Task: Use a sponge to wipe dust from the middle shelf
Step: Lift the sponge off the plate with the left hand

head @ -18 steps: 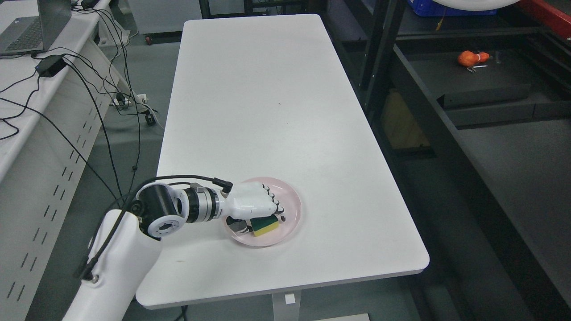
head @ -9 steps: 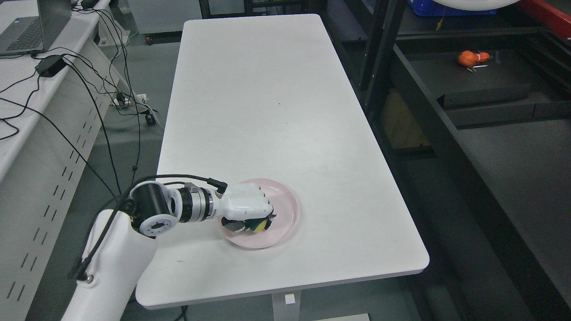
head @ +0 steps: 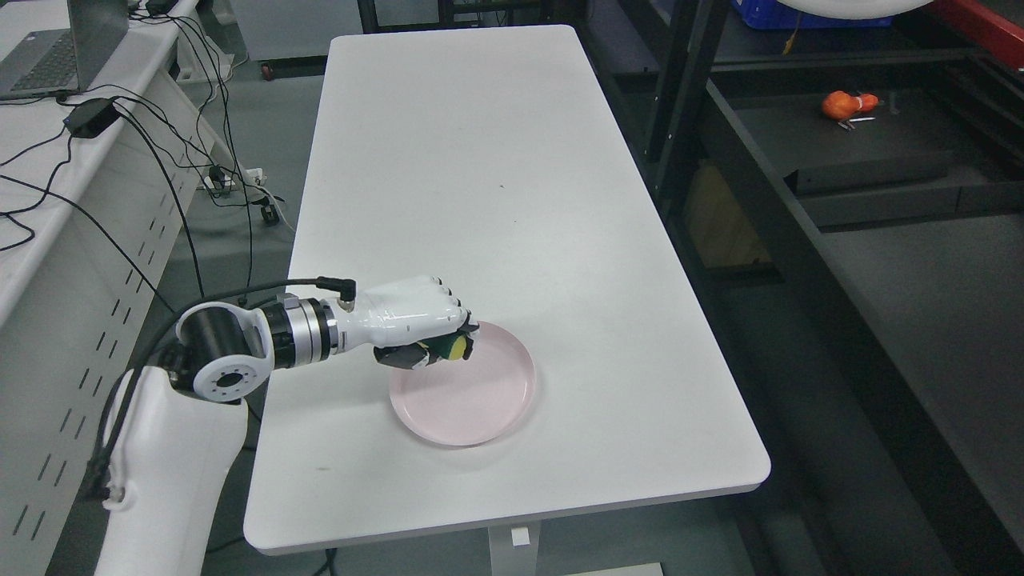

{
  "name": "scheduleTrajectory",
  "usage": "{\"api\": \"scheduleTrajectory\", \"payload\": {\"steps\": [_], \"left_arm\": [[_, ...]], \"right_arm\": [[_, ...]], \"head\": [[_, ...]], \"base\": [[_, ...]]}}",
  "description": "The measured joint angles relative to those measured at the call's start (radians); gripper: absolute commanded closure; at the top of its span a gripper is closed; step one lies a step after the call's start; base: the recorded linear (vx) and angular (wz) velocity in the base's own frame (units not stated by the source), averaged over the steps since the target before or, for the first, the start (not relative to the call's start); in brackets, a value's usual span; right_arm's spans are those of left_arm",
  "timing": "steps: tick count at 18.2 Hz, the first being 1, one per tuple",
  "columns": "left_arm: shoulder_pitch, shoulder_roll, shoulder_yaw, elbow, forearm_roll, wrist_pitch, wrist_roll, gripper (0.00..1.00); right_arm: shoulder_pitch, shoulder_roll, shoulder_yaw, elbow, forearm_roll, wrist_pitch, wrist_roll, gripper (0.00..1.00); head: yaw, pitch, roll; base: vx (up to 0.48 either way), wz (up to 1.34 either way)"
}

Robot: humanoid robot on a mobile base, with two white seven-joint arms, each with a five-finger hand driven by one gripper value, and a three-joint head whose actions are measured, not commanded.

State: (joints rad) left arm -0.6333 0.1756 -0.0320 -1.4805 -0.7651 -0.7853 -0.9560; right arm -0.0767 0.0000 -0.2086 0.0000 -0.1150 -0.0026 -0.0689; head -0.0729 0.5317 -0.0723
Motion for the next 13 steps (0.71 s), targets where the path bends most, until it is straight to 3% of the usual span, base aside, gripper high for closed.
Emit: {"api": "scheduleTrajectory", "payload": {"steps": [7, 13], "left_arm": [[-0.027, -0.040, 0.128, -0.065, 0.105, 0.000, 0.009, 0.98], [-0.082, -0.086, 0.186, -0.103, 0.136, 0.000, 0.011, 0.97]], "right_arm": [[0.000, 0.000, 0.000, 0.000, 0.000, 0.000, -0.001, 0.00], [0.000, 0.000, 0.000, 0.000, 0.000, 0.000, -0.003, 0.00]], "head": [[0.0000, 0.000, 0.000], [0.0000, 0.000, 0.000]], "base": [[-0.006, 0.00], [-0.145, -0.01]]}}
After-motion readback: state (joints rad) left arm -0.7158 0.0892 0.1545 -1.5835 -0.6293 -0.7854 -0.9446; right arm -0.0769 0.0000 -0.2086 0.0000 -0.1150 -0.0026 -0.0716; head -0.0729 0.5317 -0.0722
